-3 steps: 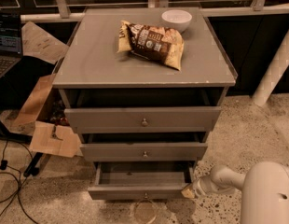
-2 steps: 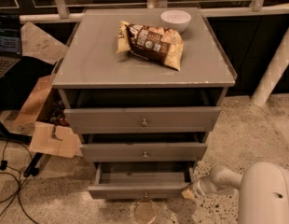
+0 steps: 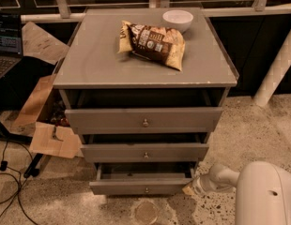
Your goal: Close bottom drawer
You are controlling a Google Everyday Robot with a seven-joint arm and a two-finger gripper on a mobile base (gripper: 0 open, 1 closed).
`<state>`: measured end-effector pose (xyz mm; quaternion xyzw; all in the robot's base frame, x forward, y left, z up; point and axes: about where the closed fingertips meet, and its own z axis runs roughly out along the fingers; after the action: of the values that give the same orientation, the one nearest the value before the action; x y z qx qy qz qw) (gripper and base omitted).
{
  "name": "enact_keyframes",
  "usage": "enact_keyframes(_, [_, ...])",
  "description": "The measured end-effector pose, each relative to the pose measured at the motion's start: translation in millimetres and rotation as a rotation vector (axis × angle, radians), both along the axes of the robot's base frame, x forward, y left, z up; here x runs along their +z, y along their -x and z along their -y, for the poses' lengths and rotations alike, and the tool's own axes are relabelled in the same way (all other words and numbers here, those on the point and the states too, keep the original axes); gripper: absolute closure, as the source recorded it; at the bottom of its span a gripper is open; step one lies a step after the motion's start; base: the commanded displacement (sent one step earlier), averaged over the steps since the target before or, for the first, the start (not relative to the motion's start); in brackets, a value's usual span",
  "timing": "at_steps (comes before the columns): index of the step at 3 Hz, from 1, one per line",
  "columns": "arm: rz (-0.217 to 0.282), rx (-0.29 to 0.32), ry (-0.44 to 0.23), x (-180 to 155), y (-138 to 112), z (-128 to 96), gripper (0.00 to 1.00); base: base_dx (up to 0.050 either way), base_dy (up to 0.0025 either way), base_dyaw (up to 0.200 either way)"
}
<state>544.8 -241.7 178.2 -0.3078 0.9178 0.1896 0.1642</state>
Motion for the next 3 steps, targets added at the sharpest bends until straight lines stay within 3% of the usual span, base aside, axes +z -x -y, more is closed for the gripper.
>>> enact_keyframes(1, [0.053,-0.042,0.034,2.4,-23.0,2.8,1.00,0.000,0.00000,0.000])
enact_keyframes(2, [0.053,-0.042,0.034,2.5,-21.8,3.3,1.00,0.000,0.00000,0.000])
enact_keyframes(3, [0.106,-0.069,0.056,8.7,-47.9,2.5,1.00,0.000,0.00000,0.000])
